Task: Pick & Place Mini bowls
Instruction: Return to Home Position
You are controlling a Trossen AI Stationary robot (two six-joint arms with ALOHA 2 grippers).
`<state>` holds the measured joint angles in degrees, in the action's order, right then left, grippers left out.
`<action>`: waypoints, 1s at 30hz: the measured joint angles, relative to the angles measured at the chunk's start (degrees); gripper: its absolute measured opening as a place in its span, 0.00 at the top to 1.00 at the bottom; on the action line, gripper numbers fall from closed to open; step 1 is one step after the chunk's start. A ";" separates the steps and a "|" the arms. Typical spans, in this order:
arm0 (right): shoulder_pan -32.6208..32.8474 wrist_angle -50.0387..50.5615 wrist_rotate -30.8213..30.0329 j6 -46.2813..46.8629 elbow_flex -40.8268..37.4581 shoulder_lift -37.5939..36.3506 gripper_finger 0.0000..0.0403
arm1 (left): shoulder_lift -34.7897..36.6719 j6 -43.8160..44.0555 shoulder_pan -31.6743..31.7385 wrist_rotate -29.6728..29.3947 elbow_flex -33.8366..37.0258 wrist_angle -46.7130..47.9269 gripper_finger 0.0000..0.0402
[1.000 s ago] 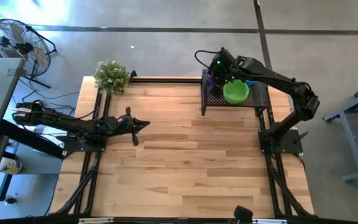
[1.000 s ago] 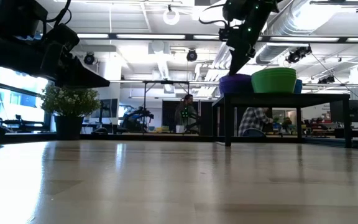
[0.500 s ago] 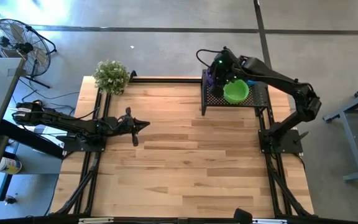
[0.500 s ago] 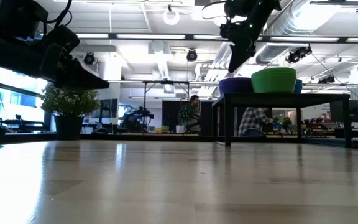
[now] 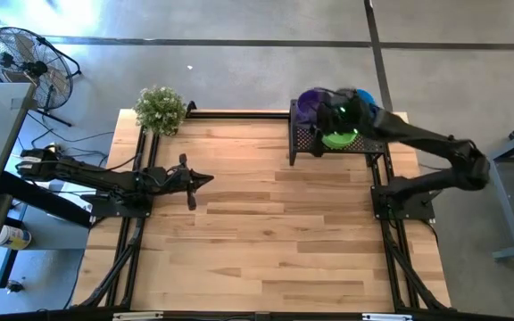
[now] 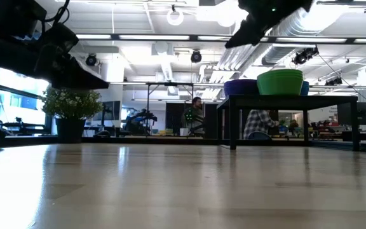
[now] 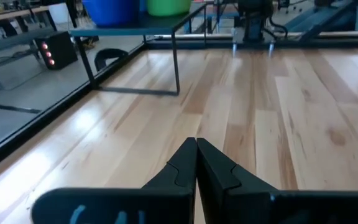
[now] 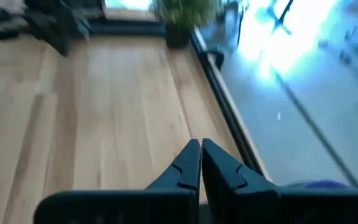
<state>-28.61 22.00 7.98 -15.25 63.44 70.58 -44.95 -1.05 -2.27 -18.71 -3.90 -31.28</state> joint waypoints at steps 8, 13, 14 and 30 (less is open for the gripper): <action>6.17 -18.11 0.01 0.61 -17.52 -14.95 0.99 | 3.32 -0.54 0.01 0.03 2.16 0.33 1.00; 8.49 -27.06 0.00 1.87 -27.12 -22.29 1.00 | 6.65 -0.69 0.02 -1.26 2.95 1.55 1.00; 8.81 -28.41 0.05 1.91 -28.84 -23.26 1.00 | 7.19 -0.80 0.01 -0.63 2.96 2.39 1.00; 9.24 -27.59 9.55 1.82 -38.58 -36.72 1.00 | 20.06 -2.15 0.01 9.35 3.13 14.43 1.00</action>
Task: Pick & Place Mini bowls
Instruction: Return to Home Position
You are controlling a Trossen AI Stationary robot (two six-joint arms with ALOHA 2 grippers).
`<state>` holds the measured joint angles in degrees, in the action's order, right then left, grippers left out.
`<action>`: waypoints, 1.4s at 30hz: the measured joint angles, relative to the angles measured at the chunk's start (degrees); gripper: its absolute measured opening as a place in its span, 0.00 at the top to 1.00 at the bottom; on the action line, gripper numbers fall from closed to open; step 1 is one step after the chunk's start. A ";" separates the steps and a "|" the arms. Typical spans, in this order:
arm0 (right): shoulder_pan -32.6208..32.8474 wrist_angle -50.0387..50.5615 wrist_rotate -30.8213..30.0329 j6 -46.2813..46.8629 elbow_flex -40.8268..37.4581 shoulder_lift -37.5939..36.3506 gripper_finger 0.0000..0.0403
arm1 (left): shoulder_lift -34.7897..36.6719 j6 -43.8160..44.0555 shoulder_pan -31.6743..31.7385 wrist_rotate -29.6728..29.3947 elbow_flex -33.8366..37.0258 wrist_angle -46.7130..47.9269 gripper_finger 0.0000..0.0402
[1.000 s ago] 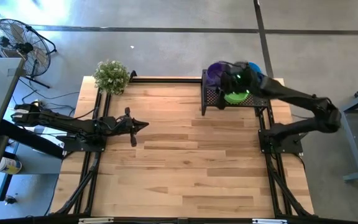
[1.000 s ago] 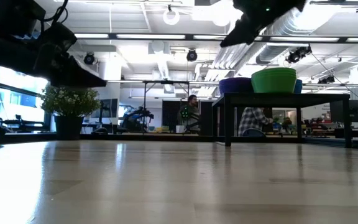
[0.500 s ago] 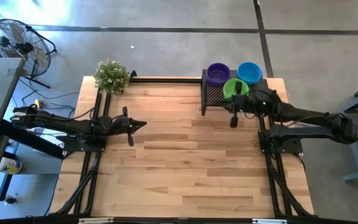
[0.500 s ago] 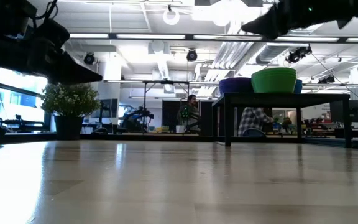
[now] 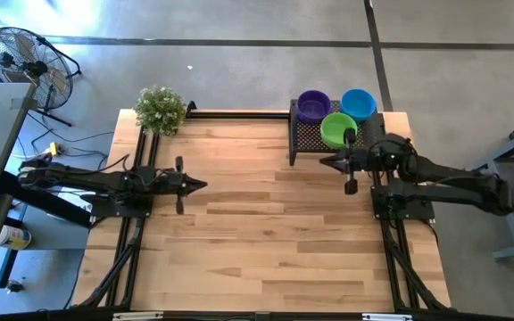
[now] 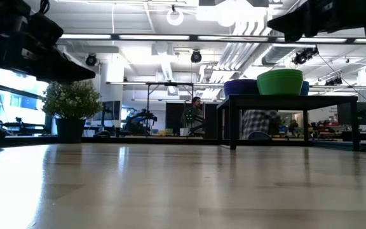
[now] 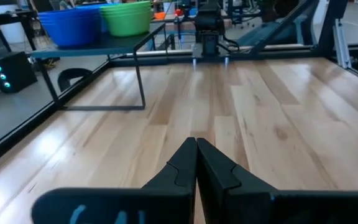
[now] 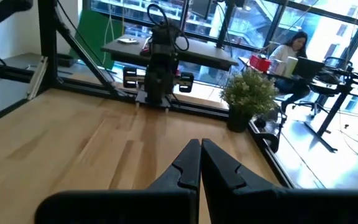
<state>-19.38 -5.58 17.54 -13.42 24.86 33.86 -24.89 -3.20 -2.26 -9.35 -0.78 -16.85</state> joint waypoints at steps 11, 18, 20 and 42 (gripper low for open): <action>0.02 -2.89 -11.27 1.41 -6.17 -7.66 1.00 | 14.05 -0.92 0.02 -3.25 0.04 12.32 1.00; 0.03 -9.19 -18.43 1.29 -14.86 -15.48 1.00 | 20.25 -2.31 0.02 -2.76 0.04 14.57 1.00; 0.00 -8.60 -17.47 1.14 -16.10 -18.01 1.00 | 20.31 -2.58 0.02 -2.76 0.04 14.61 1.00; -2.78 4.73 -14.07 3.54 -16.39 -33.24 1.00 | 20.31 -3.17 0.04 -7.03 0.11 4.87 1.00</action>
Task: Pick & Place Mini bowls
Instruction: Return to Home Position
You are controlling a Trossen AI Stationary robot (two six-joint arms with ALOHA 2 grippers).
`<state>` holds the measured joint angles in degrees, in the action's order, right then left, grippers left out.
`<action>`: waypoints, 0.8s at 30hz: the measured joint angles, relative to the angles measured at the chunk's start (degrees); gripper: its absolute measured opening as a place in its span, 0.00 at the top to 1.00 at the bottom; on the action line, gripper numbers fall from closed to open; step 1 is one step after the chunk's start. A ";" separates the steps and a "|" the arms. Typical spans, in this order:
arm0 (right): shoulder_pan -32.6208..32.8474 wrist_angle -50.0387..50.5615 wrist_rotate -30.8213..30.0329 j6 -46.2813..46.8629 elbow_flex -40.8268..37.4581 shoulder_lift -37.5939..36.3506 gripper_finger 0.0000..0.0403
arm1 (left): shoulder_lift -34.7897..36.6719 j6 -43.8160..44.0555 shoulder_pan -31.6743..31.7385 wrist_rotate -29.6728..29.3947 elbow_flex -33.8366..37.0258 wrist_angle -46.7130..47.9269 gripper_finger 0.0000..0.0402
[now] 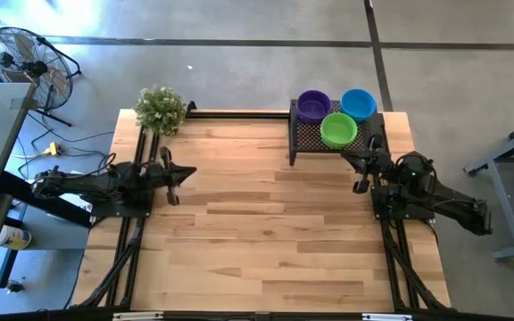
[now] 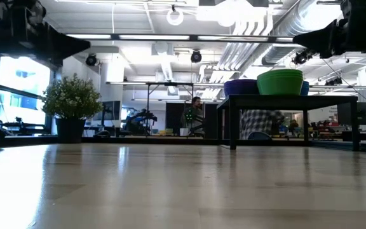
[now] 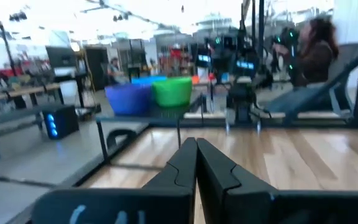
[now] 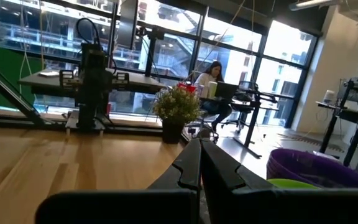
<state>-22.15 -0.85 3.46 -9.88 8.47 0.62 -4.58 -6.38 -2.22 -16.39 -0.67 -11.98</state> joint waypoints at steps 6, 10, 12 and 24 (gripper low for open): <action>0.00 -0.28 1.62 0.90 0.00 0.00 1.00 | 0.00 -2.22 0.04 2.43 0.00 0.04 1.00; 0.00 -0.26 3.97 3.30 0.00 0.00 1.00 | 0.00 -1.64 4.28 8.71 0.00 3.00 1.00; 0.00 0.01 4.06 3.84 0.00 0.00 1.00 | -0.02 0.44 8.68 14.59 0.00 4.27 1.00; 0.00 1.48 3.08 7.06 -1.98 -0.18 1.00 | 0.00 8.22 29.61 35.05 0.00 5.56 1.00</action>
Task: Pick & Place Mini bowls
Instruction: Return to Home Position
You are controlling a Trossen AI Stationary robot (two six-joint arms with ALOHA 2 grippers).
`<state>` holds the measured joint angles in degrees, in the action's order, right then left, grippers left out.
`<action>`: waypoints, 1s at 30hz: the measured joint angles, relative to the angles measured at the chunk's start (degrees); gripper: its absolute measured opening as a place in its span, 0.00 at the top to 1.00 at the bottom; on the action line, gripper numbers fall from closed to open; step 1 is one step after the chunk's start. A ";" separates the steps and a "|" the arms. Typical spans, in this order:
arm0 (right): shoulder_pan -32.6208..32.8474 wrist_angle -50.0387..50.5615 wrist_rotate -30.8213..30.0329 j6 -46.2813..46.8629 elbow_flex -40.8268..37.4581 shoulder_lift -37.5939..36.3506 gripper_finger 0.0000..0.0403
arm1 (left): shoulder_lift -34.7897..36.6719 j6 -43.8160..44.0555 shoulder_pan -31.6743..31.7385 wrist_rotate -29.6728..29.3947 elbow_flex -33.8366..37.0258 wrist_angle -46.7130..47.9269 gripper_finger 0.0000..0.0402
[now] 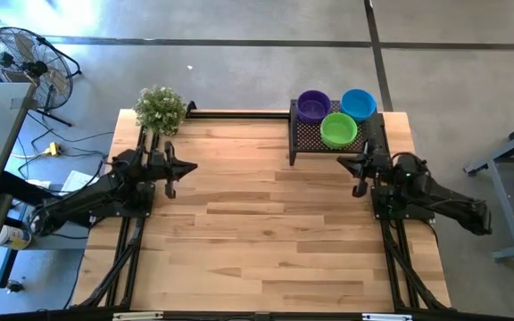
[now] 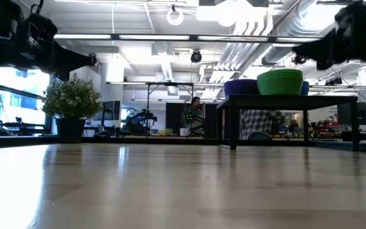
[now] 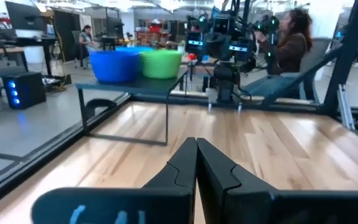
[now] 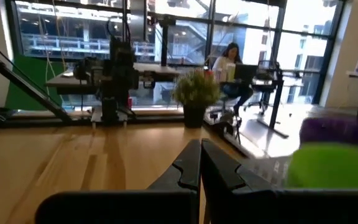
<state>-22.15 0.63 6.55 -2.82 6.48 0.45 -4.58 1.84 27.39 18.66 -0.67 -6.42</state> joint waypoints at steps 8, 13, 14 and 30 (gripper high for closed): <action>0.15 -2.26 -7.24 0.37 -5.91 0.92 1.00 | -0.01 -0.32 0.00 -7.21 0.00 4.10 1.00; 0.07 -2.57 -10.72 -2.22 -5.91 0.57 1.00 | -0.02 -0.48 -0.01 -10.50 0.00 4.81 1.00; 0.07 -2.56 -10.72 -2.27 -5.91 0.55 1.00 | -0.02 -0.48 -0.01 -10.29 0.00 4.68 1.00; 0.04 -2.02 -9.99 -3.47 -5.91 3.15 1.00 | -0.56 1.47 -0.01 -10.27 0.00 4.55 1.00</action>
<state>-22.11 -1.39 -3.44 -6.28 0.58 3.60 -5.14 3.31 27.38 8.39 -0.67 -1.87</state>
